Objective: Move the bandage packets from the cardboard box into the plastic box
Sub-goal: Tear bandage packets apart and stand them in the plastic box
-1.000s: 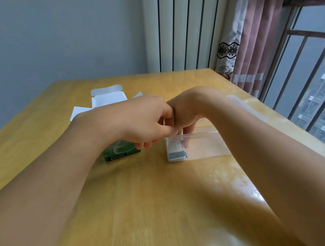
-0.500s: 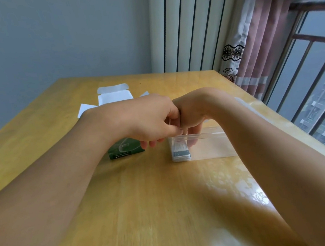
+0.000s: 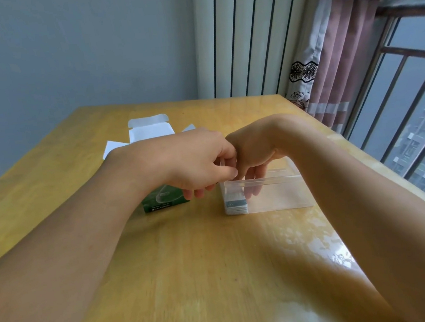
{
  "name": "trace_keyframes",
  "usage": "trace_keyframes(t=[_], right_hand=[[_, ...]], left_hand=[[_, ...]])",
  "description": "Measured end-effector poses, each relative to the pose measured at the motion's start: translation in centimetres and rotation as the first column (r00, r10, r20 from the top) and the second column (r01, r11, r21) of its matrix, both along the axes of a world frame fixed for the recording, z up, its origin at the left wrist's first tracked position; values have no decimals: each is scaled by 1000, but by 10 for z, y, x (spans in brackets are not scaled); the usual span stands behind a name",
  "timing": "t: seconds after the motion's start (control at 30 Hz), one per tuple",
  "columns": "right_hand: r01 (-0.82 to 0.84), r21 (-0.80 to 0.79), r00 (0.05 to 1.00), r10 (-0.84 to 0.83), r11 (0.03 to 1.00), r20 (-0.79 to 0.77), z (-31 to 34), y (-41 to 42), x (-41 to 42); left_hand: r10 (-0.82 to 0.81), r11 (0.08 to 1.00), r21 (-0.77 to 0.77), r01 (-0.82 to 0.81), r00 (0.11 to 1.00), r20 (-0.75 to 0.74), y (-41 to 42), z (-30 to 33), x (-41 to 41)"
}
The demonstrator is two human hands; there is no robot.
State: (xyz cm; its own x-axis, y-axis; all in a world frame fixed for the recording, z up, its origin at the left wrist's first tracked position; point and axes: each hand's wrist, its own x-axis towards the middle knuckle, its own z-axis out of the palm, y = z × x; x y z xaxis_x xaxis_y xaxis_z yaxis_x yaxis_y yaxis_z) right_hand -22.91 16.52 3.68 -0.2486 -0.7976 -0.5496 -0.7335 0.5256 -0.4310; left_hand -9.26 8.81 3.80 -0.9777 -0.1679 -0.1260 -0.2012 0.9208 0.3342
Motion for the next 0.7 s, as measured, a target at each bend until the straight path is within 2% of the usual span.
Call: trace_keyframes(t=[0.1,0.17,0.3,0.37,0.43,0.5,0.53,0.6,0.7], right_hand=[[34,-1,999,-34,999,9,4,2,-6],[53,-33,997,-54,998,-52,13,7,-10],[65,-284,993,-90,957,-74,45,23,-4],[9,-467,991,-69,884,-112,55,22,7],[-94,-659,973,-71,746,-220,54,12,19],[-222,-752,933,-88,621,-348,44,-3,33],[-274,-756,906,-103,595,-410,37,-10,40],[-323,-732,863,-132,600,-488,25,-21,48],[-315,-663,840,-125,679,-527,10,-32,50]], left_hand=[[23,997,76,-20,999,-40,-3,13,8],[51,991,129,-35,991,-121,-10,26,15],[153,968,238,-85,946,-285,-38,47,32],[215,971,170,-170,930,-298,-56,51,41],[246,969,32,-247,932,-266,-72,50,47],[262,955,-86,-284,943,-206,-82,47,50],[272,949,-117,-294,946,-176,-83,45,50],[295,937,-156,-313,947,-126,-84,43,49],[309,927,-196,-320,947,-86,-83,40,46]])
